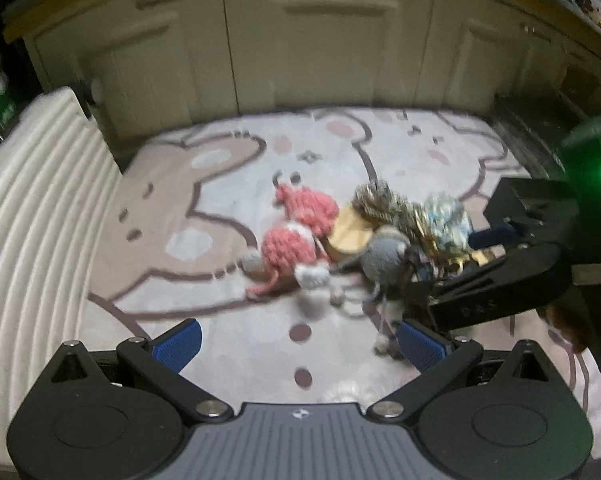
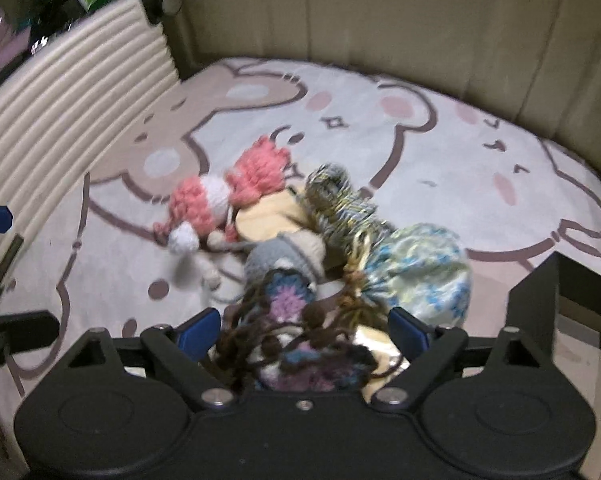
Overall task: Organize objects
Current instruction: 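Grasp the brown-blue crocheted coaster with the right tool while the left tool grasps the white yarn ball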
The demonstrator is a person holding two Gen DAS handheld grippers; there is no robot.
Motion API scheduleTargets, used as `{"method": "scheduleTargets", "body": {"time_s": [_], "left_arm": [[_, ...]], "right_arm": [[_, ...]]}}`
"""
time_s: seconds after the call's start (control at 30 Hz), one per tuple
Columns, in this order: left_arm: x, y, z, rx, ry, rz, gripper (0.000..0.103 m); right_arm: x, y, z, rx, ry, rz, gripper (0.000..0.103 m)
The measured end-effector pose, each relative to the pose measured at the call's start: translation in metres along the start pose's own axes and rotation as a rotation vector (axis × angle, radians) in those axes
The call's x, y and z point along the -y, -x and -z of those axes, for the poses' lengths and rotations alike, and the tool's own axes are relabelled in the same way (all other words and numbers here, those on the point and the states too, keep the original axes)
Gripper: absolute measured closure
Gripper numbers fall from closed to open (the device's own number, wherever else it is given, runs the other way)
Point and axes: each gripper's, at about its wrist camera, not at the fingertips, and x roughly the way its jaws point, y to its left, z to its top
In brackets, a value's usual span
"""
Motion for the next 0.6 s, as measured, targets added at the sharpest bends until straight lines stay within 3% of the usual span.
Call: {"method": "scheduleTargets", "body": {"time_s": [0.27,0.43,0.57,0.6], "left_arm": [[0.015,-0.02,0.012,-0.137,-0.085,0.06,0.0],[0.018,-0.037,0.019,-0.224,-0.101,0.086,0.005],[0.014,-0.046,0.023,-0.276,-0.06,0.123,0.012],[0.012,-0.048,0.023,-0.292,-0.037,0.138,0.013]], "right_arm": [[-0.018,-0.013,0.001,-0.086,0.076,-0.012,0.02],[-0.015,-0.015,-0.002,-0.159,0.002,-0.072,0.053],[-0.013,-0.008,-0.004,-0.156,-0.02,-0.074,0.066],[-0.012,-0.006,-0.005,-0.154,-0.027,-0.069,0.074]]}}
